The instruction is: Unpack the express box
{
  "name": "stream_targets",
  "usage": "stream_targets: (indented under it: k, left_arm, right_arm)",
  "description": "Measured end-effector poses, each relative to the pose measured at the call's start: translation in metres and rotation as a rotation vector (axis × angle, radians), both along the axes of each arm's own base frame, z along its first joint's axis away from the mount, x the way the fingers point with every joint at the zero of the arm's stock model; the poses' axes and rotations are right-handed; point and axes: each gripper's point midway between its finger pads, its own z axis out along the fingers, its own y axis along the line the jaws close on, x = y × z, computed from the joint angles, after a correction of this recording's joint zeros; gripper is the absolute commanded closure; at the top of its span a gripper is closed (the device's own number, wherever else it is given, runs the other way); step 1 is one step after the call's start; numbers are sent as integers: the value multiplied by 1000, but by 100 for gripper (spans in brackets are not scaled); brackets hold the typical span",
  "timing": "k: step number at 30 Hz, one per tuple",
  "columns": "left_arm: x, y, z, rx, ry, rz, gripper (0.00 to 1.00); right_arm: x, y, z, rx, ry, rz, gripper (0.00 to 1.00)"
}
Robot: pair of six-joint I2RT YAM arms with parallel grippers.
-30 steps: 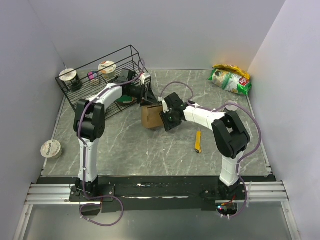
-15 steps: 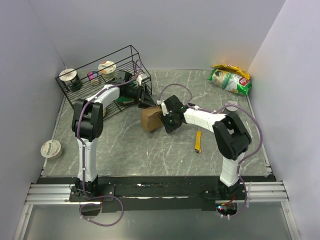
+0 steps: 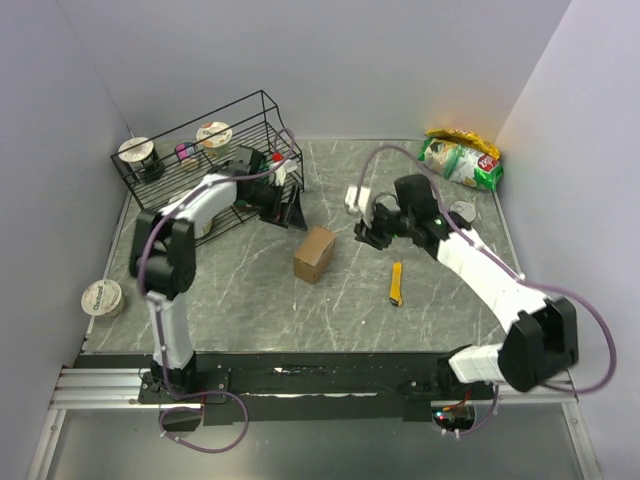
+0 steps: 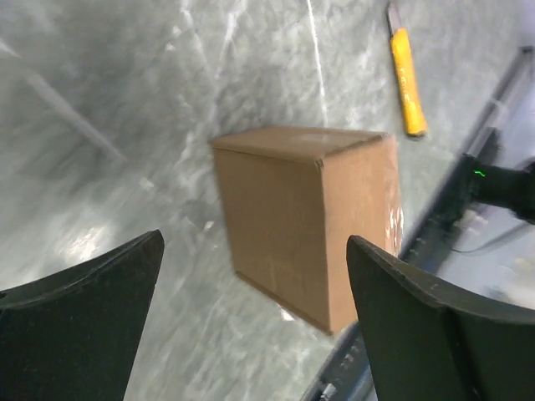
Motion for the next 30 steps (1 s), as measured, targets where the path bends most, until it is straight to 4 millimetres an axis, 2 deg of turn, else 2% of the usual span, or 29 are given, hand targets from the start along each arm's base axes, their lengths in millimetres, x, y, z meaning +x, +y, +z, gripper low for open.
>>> stream_targets:
  k: [4,9,11,17,22,30]
  left_arm:
    - [-19,26,29,57,-169,57,4]
    - [-37,46,61,91,-318,116,4]
    - [-38,50,60,105,-334,131,4]
    - [-50,64,30,170,-286,156,4]
    - [-47,66,36,165,-304,170,4]
    - [-44,69,44,144,-322,192,4]
  right_arm:
    - [-31,10,6,12,-175,315,64]
    - [-45,32,1,16,-308,585,66]
    - [-47,42,-4,11,-347,657,66]
    - [-54,67,-20,-6,-406,797,66]
    - [-51,79,-32,-21,-401,834,66]
    - [-36,84,-43,-72,-422,824,67]
